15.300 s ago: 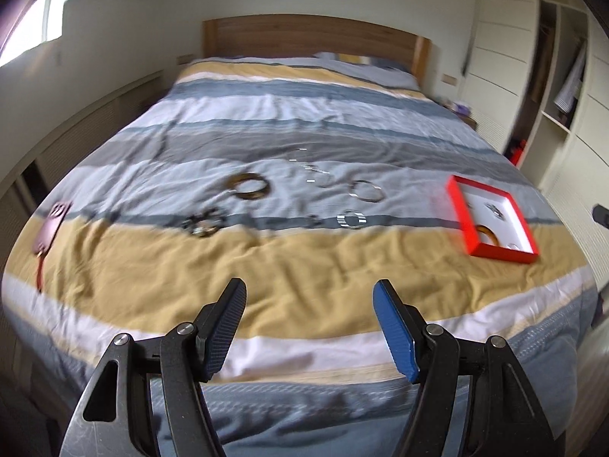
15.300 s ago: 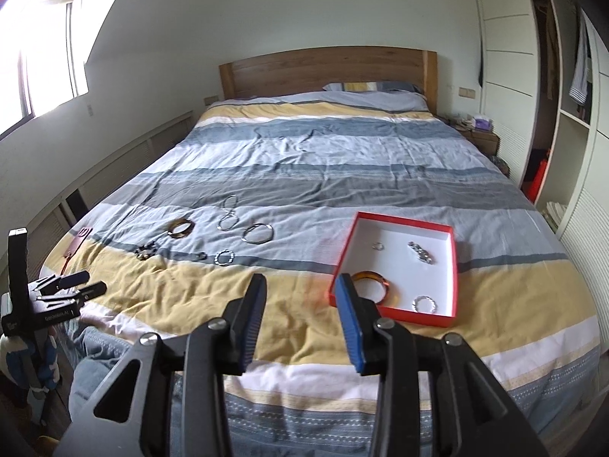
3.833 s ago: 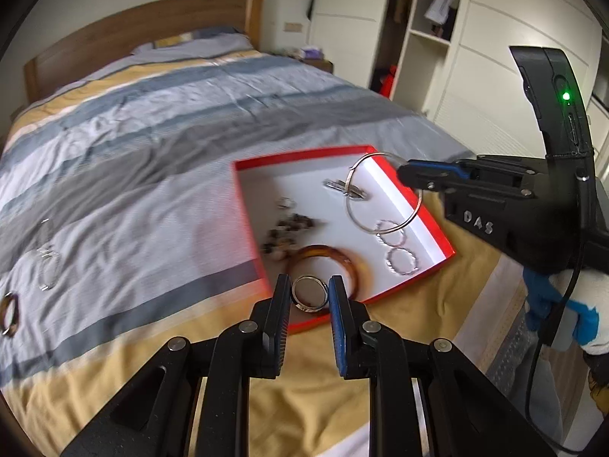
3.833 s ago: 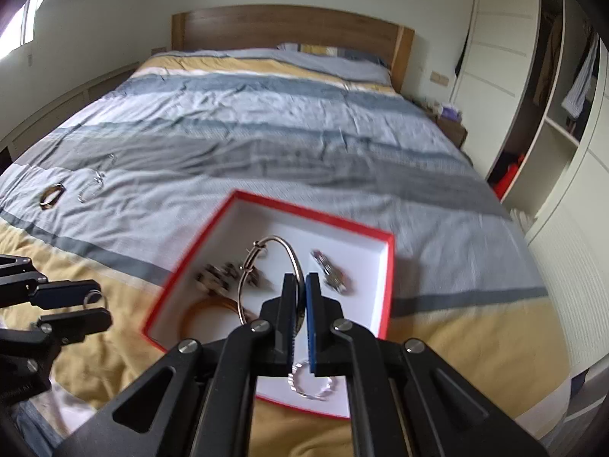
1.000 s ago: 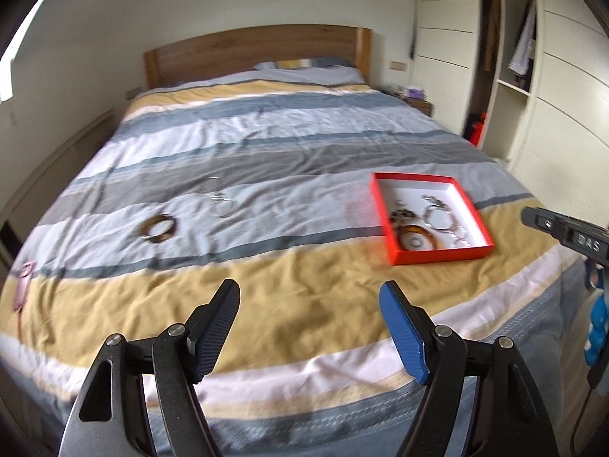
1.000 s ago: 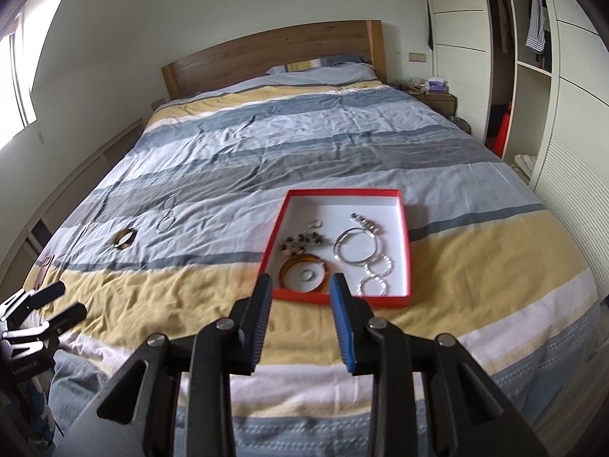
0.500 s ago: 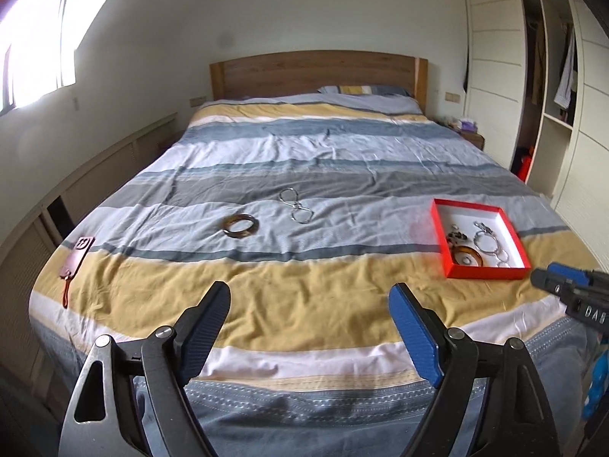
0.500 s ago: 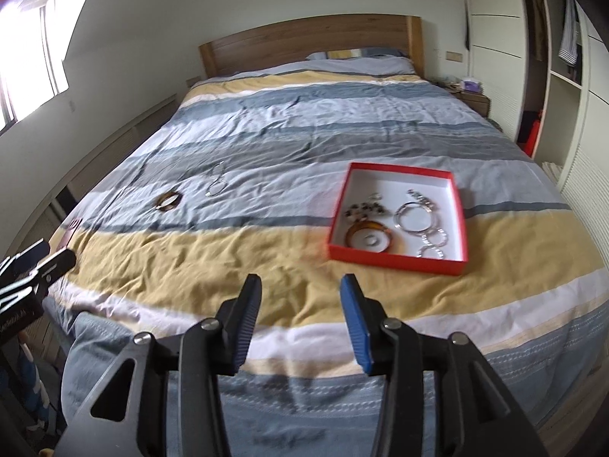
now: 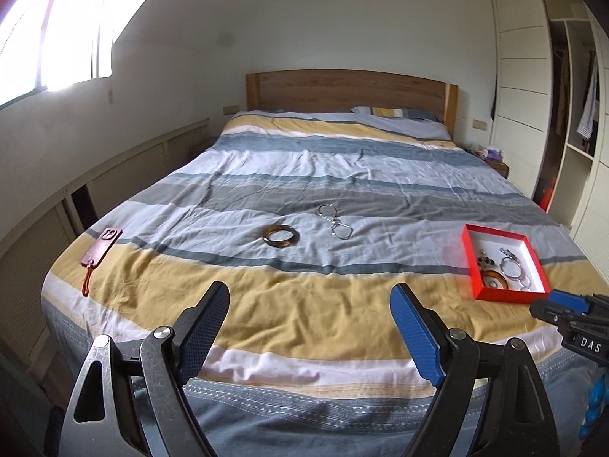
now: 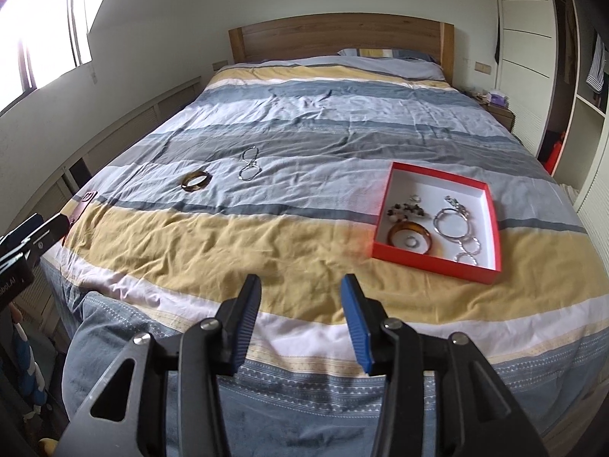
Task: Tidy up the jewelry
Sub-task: 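Withdraw both tools from the box toward the amber bangle and chain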
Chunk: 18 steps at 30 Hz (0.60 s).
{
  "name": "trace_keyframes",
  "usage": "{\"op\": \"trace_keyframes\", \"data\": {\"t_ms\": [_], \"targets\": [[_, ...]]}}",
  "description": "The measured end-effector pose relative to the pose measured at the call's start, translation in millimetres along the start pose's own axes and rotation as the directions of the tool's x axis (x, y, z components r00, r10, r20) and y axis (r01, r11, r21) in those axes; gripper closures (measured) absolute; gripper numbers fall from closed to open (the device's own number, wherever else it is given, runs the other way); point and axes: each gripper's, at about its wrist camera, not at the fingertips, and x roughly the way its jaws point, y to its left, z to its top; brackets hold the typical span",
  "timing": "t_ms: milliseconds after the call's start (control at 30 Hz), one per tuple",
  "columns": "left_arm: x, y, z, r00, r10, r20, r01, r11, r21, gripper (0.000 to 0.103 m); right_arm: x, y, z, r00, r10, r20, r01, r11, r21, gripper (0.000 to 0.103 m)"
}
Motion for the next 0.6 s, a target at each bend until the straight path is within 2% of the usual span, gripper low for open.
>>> {"op": "trace_keyframes", "data": {"t_ms": [300, 600], "targets": [[30.2, 14.1, -3.2, 0.999, 0.006, -0.048, -0.007, 0.999, -0.031, 0.018, 32.9, 0.3, -1.4, 0.998, -0.003, -0.064, 0.003, 1.000, 0.001, 0.061], [80.7, 24.9, -3.4, 0.992, 0.009, -0.128, -0.015, 0.999, -0.044, 0.018, 73.7, -2.5, 0.9, 0.990, -0.007, -0.141, 0.006, 1.000, -0.006, 0.061]]}}
